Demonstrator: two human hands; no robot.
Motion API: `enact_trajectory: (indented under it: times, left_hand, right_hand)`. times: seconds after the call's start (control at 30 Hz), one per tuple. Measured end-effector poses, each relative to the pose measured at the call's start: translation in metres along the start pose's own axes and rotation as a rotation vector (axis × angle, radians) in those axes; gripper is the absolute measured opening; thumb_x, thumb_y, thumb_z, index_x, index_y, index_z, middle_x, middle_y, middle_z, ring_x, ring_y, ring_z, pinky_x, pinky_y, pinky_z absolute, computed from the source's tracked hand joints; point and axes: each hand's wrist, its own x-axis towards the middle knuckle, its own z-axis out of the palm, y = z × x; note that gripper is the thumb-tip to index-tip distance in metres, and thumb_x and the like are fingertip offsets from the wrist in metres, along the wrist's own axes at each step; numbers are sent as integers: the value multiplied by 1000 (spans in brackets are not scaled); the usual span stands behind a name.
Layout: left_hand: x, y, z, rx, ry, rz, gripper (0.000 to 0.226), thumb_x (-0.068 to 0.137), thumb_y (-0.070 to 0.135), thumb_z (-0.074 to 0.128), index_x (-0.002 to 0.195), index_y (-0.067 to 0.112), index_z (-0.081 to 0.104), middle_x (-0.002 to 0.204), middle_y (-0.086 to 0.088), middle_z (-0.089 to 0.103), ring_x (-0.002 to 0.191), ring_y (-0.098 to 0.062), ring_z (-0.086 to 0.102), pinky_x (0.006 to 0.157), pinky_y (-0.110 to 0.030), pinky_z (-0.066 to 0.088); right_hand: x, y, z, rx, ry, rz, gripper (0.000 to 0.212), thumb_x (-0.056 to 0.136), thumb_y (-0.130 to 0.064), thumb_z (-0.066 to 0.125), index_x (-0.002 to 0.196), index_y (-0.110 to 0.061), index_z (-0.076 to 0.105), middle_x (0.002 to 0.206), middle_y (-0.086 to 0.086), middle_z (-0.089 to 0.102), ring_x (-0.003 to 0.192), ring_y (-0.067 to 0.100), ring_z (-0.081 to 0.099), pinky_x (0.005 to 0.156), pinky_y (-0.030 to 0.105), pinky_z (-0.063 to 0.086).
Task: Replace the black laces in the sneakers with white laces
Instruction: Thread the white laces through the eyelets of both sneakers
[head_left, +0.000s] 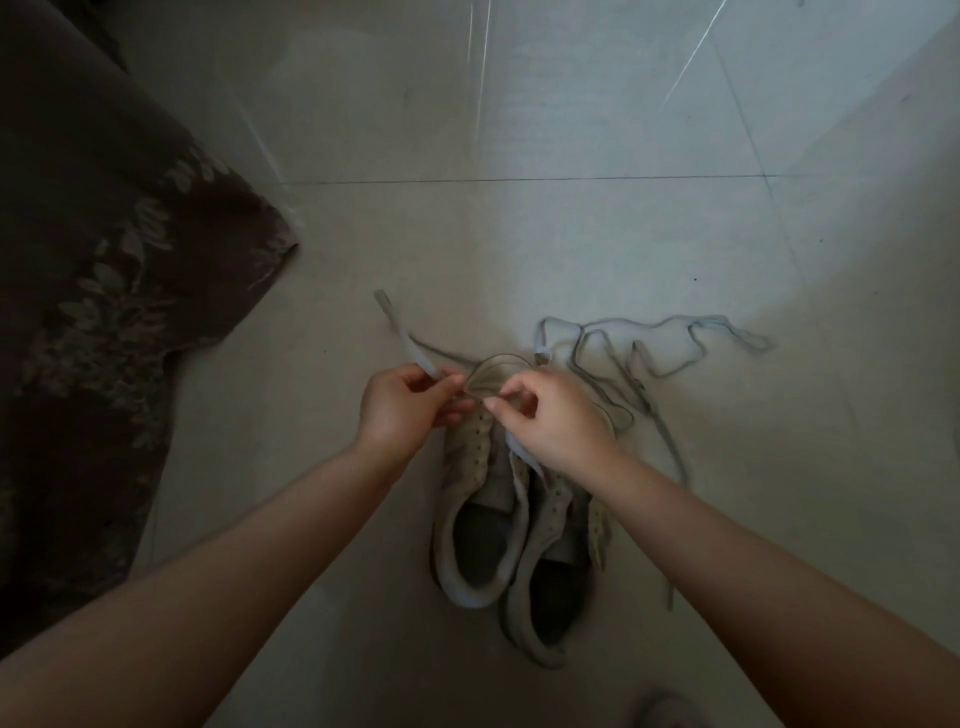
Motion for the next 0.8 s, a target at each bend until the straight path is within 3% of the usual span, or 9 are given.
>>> enact_trajectory:
  times: [0.17, 0.27, 0.37, 0.5, 0.63, 0.73, 0.8]
  left_hand:
    - [7, -8, 3, 82, 22, 58, 12, 79, -7, 68, 85, 3, 68, 69, -7, 66, 63, -13, 65, 68, -23, 56]
    - [12, -13, 3, 182, 29, 86, 19, 76, -2, 73, 75, 17, 69, 72, -5, 69, 72, -17, 64, 77, -32, 55]
    - [16, -14, 2, 285, 23, 133, 23, 74, 4, 76, 73, 26, 69, 73, 0, 70, 70, -10, 64, 77, -28, 53]
    - [15, -15, 5, 362, 32, 175, 16, 76, 5, 75, 76, 20, 71, 76, -5, 70, 72, -12, 64, 77, -24, 51]
    - [16, -13, 3, 472, -11, 247, 10, 77, 7, 75, 80, 16, 73, 78, -3, 70, 70, -4, 62, 72, -14, 49]
    - [21, -5, 2, 691, -94, 411, 9, 78, 5, 73, 86, 9, 75, 87, -6, 73, 81, -13, 67, 80, -23, 51]
    - [26, 0, 1, 739, -148, 413, 10, 78, 5, 72, 87, 9, 75, 90, -6, 74, 87, -15, 67, 84, -26, 51]
  right_hand:
    - [-5, -3, 9, -200, -44, 9, 21, 87, -28, 57, 100, -17, 69, 86, -5, 42, 93, 21, 54, 68, 25, 30]
    - [-3, -4, 15, -173, -15, 21, 23, 85, -24, 58, 103, -16, 71, 83, -5, 43, 95, 24, 54, 70, 24, 30]
    - [-2, -2, 15, -123, 35, 45, 21, 84, -19, 60, 99, -15, 73, 81, -4, 48, 91, 24, 56, 68, 23, 30]
    - [-2, 1, 18, -130, 46, 57, 19, 83, -21, 63, 98, -20, 75, 77, -7, 50, 90, 22, 57, 65, 22, 27]
    - [-2, 2, 22, -73, 90, 74, 17, 85, -26, 65, 96, -20, 76, 92, 4, 70, 90, 23, 62, 75, 30, 47]
    - [-2, 3, 24, -95, 114, 68, 16, 85, -31, 65, 89, -22, 77, 82, 2, 70, 82, 22, 62, 69, 31, 44]
    - [-3, 3, 23, -94, 125, 48, 15, 85, -32, 66, 86, -22, 77, 77, 1, 69, 78, 21, 61, 66, 30, 40]
